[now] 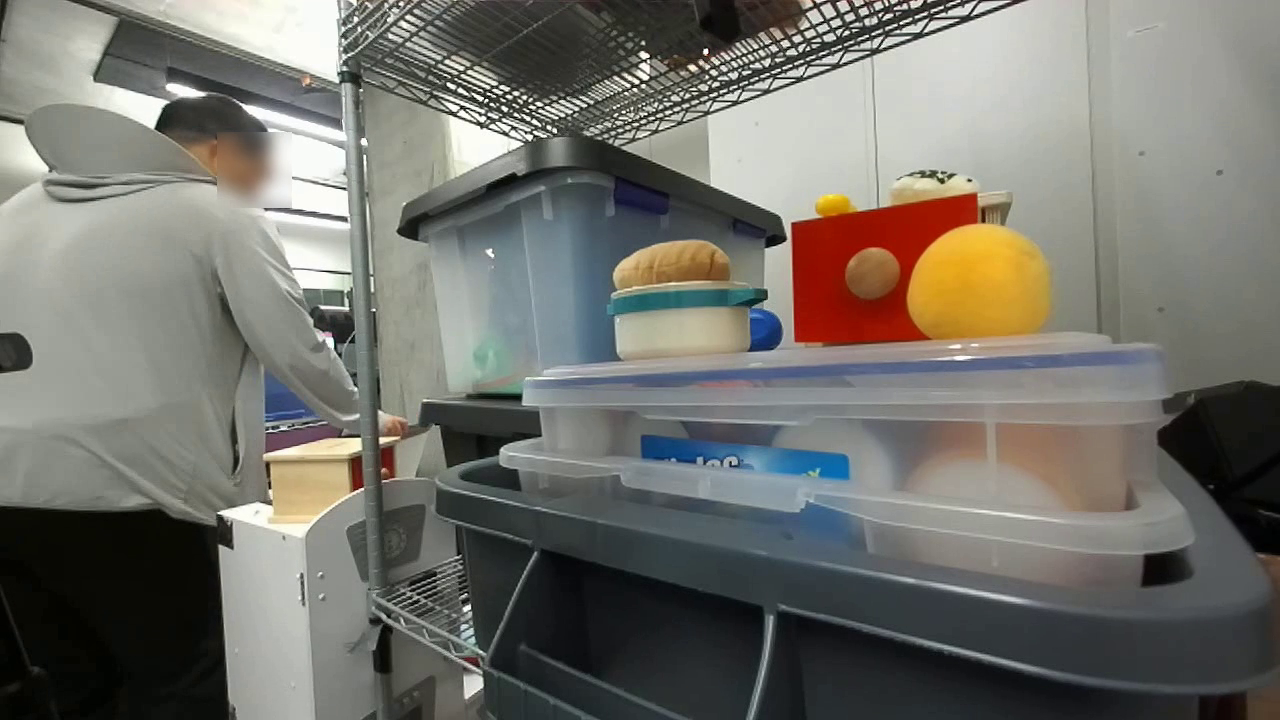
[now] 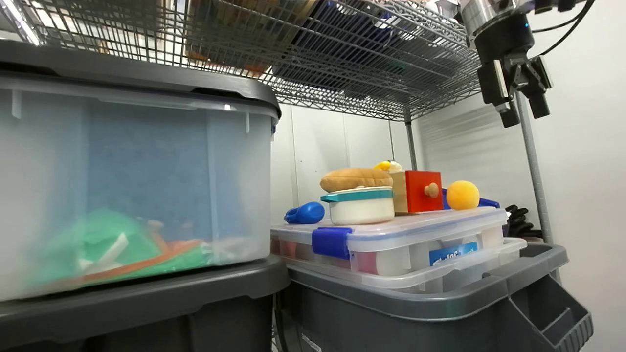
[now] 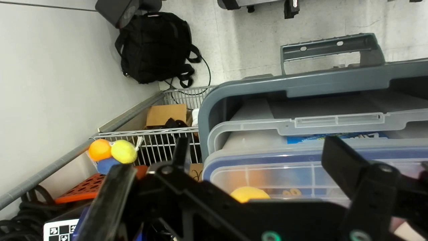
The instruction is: Put the orange and black/white plushy in the drawer
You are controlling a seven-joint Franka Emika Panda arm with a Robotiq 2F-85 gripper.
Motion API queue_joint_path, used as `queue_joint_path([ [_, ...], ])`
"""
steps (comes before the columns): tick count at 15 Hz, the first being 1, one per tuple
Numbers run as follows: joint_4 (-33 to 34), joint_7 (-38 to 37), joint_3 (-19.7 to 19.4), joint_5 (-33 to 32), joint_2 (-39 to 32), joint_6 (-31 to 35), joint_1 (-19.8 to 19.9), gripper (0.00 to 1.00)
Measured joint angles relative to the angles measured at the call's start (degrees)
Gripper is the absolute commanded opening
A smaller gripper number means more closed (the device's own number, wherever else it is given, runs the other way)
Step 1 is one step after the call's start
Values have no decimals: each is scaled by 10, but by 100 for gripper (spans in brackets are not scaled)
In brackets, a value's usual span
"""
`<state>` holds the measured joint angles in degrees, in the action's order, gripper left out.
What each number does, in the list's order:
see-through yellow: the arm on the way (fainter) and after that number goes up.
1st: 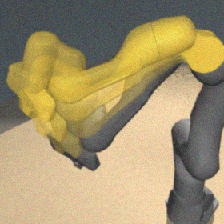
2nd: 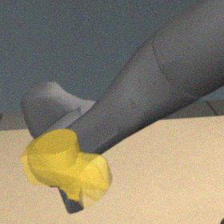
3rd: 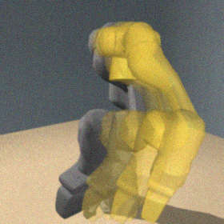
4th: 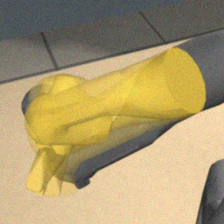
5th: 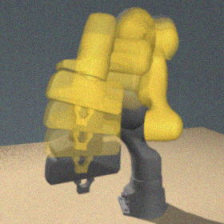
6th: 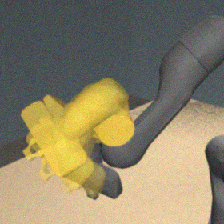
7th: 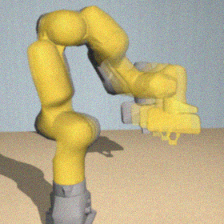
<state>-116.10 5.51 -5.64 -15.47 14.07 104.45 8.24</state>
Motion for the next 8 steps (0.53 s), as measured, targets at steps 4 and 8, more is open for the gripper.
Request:
queue_joint_path([
  [4,1,1,-3,45,-10,0,0,100],
  [8,4,8,-10,85,-16,0,0,100],
])
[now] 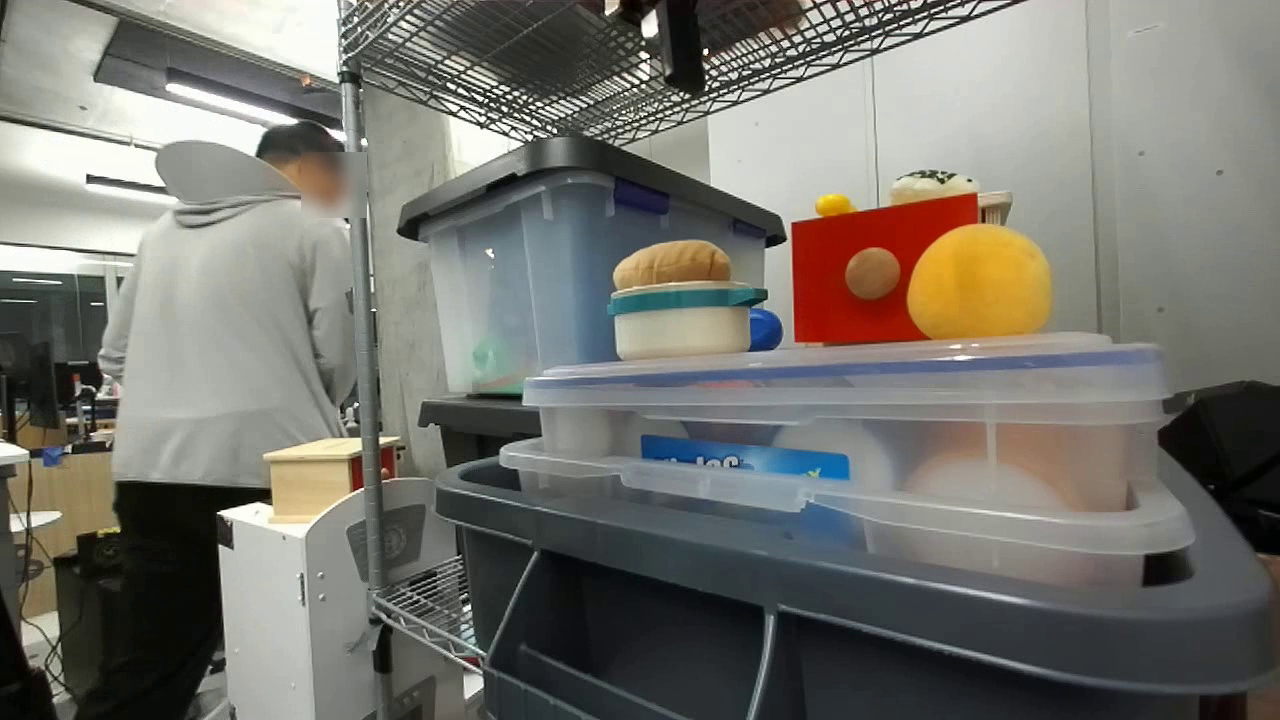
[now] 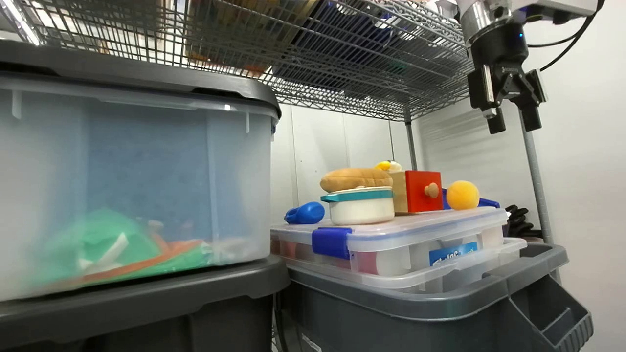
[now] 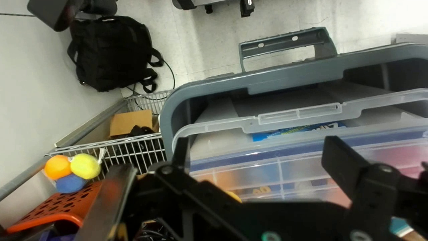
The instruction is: Put the orange and black/white plushy in the drawer
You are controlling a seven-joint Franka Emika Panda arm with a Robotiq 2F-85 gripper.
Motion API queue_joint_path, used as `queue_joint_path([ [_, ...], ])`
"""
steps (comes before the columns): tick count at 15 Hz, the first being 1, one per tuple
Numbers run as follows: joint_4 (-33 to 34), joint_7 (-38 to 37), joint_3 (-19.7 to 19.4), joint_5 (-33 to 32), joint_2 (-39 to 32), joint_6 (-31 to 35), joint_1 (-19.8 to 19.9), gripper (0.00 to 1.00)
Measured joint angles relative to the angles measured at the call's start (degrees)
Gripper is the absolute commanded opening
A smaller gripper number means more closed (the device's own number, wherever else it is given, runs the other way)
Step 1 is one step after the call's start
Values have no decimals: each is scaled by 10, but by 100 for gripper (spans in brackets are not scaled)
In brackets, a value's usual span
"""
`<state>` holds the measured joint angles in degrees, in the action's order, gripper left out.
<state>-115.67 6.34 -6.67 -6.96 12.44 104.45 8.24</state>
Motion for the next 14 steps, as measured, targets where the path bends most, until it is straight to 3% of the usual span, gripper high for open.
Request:
queue_joint_path([
  [5,16,38,-23,18,-3,6,0,100],
  [14,16,106,-53,64,-27,104,0,100],
])
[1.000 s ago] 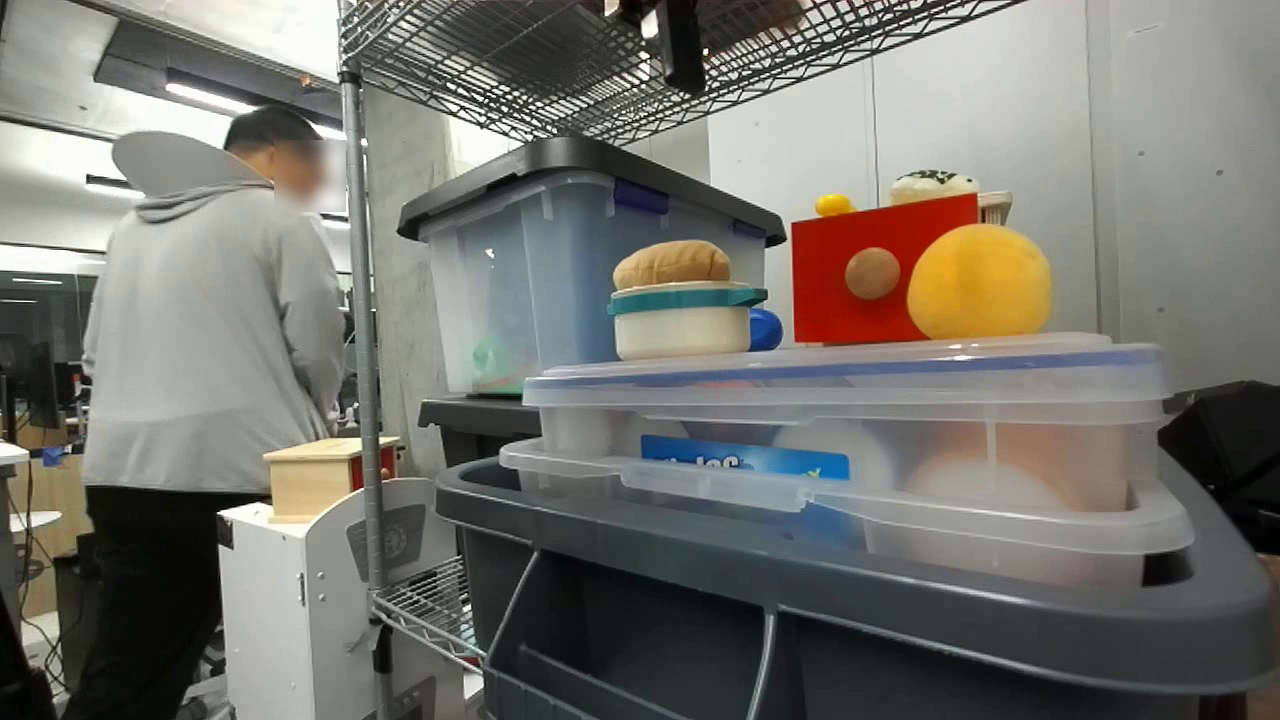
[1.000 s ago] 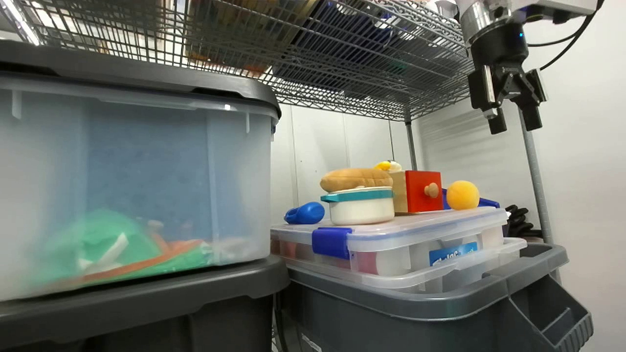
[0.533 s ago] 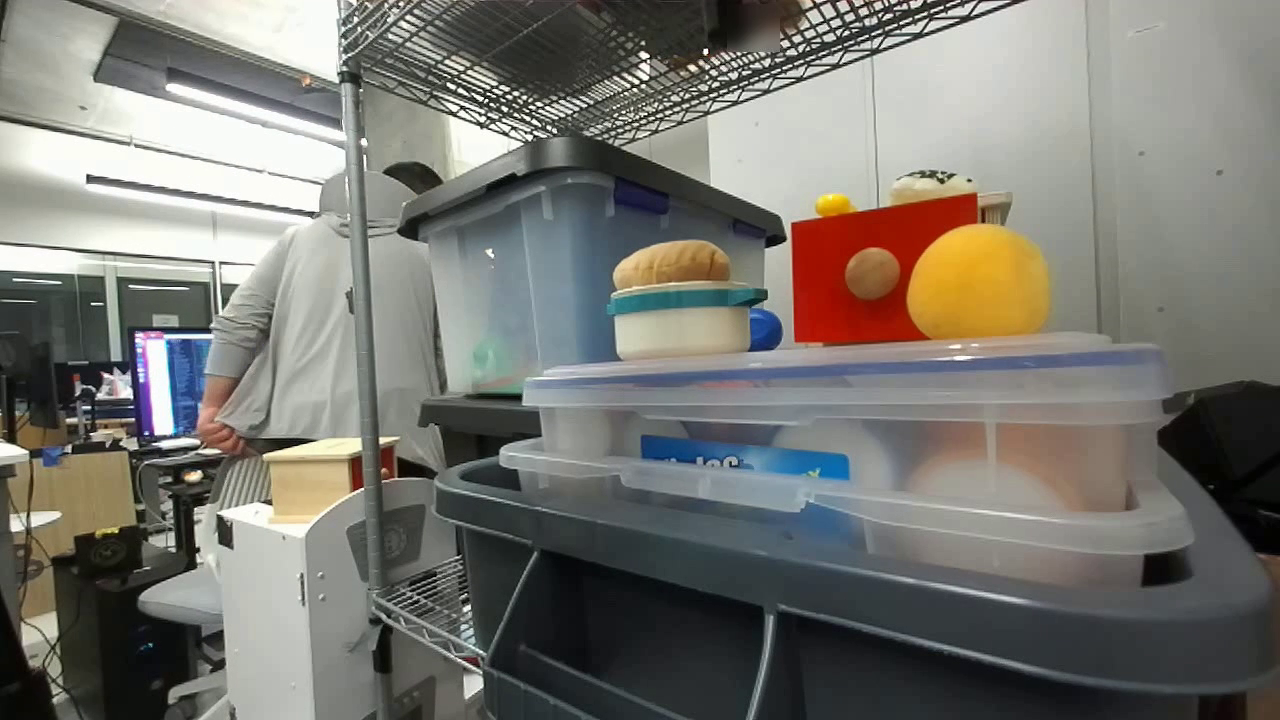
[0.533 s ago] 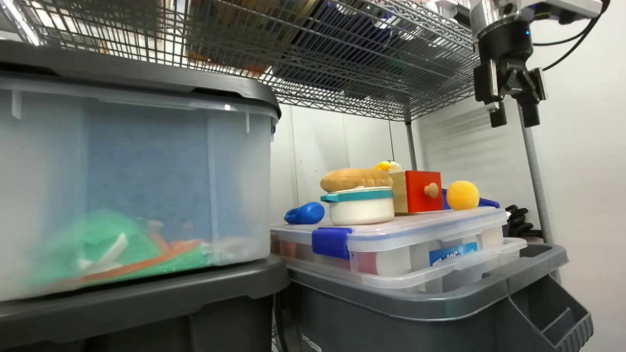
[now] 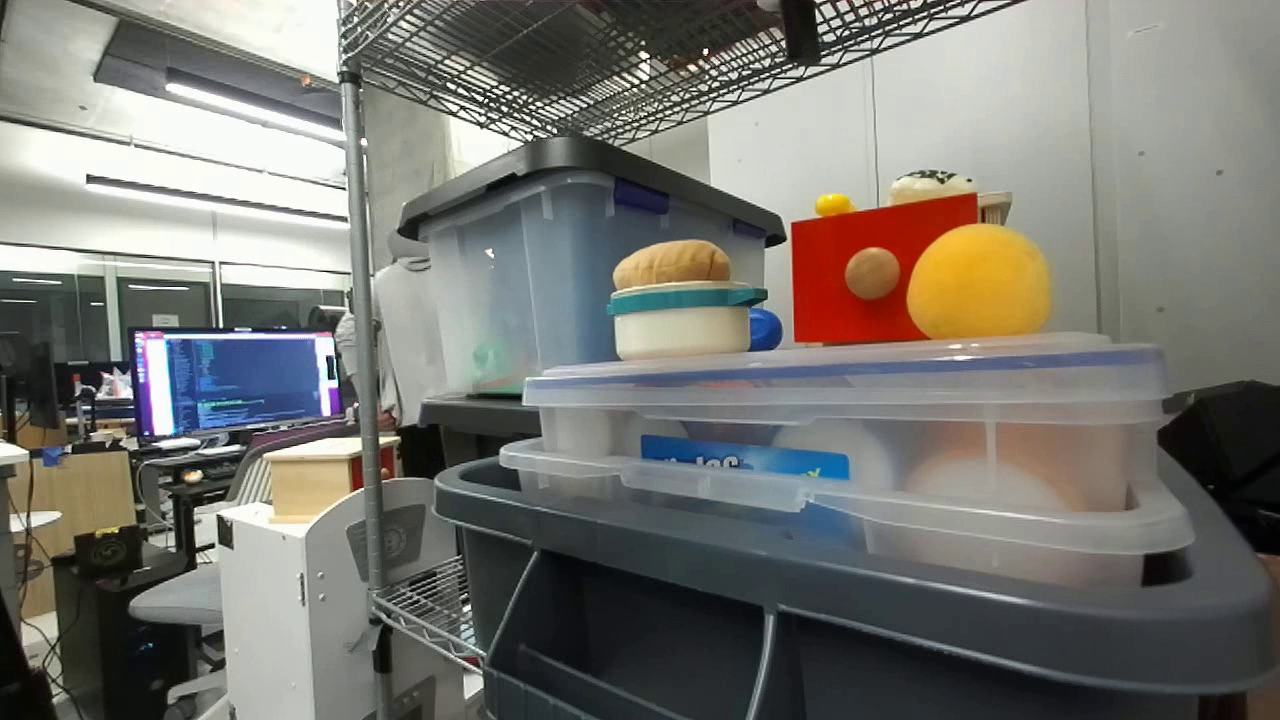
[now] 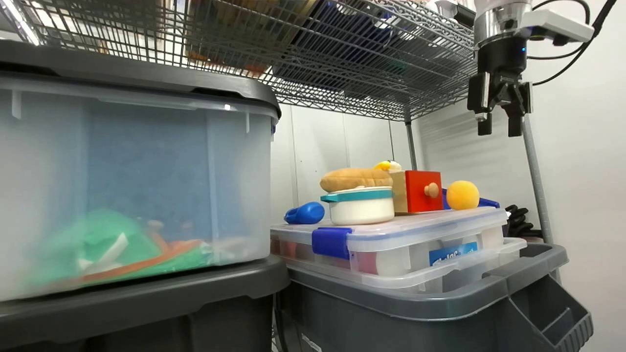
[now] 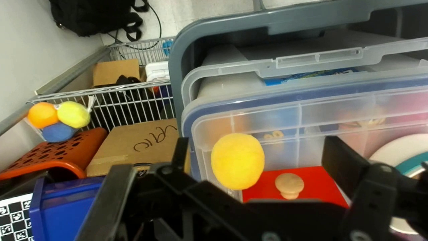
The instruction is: Put the orange and black/white plushy in the drawer
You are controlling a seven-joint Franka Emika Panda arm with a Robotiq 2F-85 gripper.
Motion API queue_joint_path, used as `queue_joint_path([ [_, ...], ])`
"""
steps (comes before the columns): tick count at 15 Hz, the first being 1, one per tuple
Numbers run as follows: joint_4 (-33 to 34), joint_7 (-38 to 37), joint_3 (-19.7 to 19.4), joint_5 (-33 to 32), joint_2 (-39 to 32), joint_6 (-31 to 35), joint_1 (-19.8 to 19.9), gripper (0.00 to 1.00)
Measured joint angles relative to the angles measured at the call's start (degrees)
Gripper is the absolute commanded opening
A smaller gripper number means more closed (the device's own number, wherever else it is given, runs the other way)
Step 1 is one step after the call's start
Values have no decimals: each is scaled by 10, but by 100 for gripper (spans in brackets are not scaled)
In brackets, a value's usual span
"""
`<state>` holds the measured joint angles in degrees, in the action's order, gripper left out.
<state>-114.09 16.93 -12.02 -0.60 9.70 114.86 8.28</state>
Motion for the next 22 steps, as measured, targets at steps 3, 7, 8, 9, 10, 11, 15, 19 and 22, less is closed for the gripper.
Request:
queue_joint_path([
  [3,-3,12,-1,5,-21,40,0,100],
  [7,-6,27,-2,5,-54,77,0,100],
  [8,-6,29,-2,5,-60,82,1,100],
  [9,-5,31,-2,5,-66,87,1,100],
  [10,-5,32,-2,5,-70,91,1,100],
  [11,-5,34,-2,5,-74,94,1,100],
  [15,-4,36,0,5,-79,102,1,100],
  [19,-4,36,3,5,-81,103,0,100],
  [22,-3,36,6,5,-87,106,0,100],
])
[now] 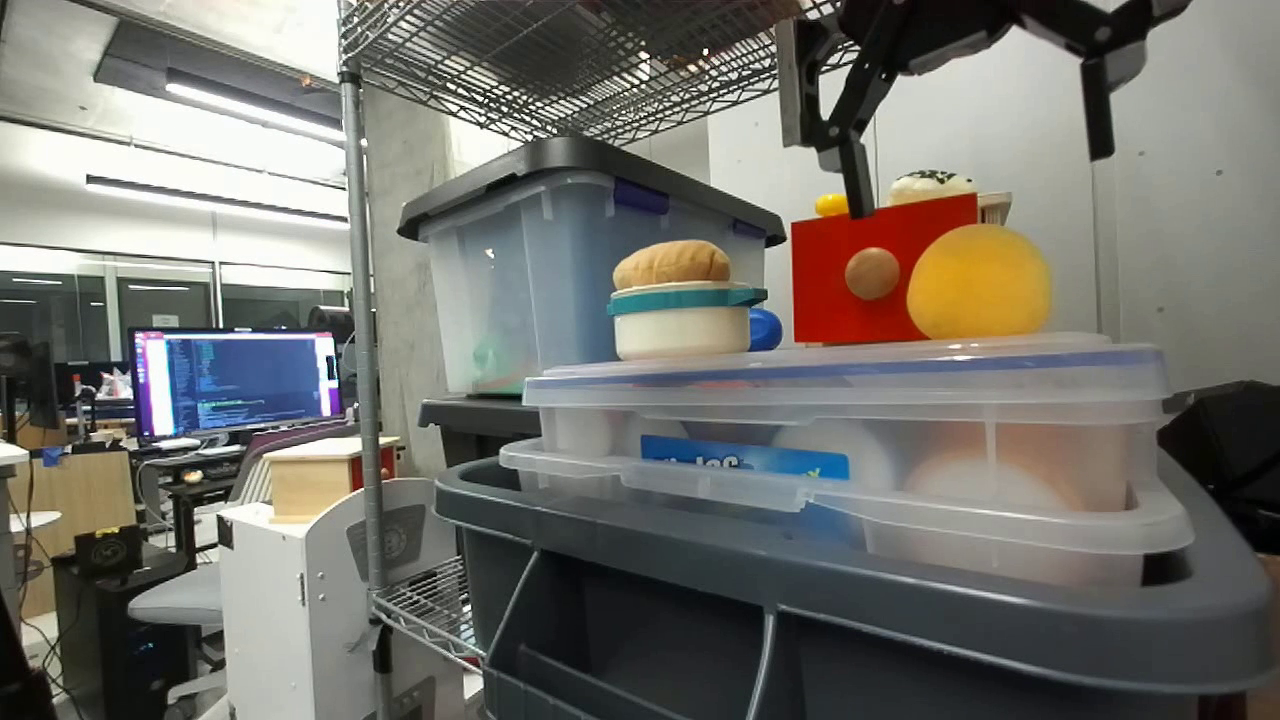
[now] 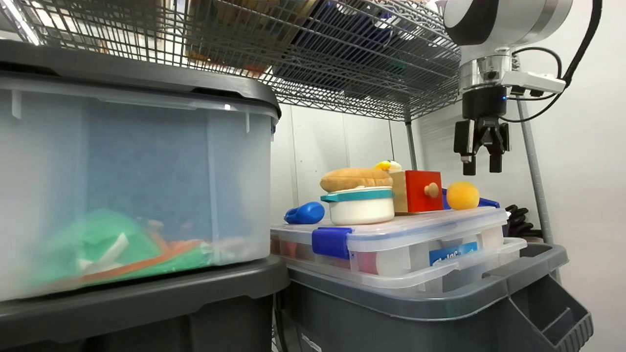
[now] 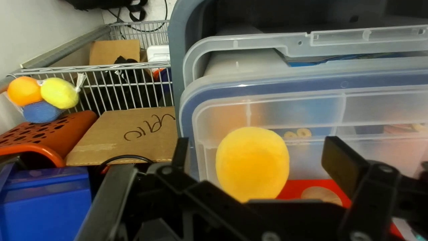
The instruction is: Put the orange and black/white plushy in the drawer
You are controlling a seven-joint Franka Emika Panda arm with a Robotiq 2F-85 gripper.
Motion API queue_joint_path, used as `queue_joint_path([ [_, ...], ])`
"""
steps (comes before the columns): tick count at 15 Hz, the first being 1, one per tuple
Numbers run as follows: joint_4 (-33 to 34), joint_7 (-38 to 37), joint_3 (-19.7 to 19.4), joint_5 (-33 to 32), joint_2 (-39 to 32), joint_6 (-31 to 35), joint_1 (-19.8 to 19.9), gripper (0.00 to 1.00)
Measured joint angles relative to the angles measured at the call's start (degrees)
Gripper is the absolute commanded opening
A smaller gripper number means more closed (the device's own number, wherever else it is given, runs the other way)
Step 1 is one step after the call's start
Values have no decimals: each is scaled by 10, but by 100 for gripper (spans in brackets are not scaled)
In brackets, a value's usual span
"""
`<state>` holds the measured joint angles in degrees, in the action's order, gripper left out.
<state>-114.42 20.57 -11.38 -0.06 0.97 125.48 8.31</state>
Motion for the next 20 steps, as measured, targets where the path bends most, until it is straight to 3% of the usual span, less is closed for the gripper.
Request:
queue_joint_path([
  [10,34,0,4,0,-69,27,0,100],
  [20,49,0,6,0,-84,27,0,23],
])
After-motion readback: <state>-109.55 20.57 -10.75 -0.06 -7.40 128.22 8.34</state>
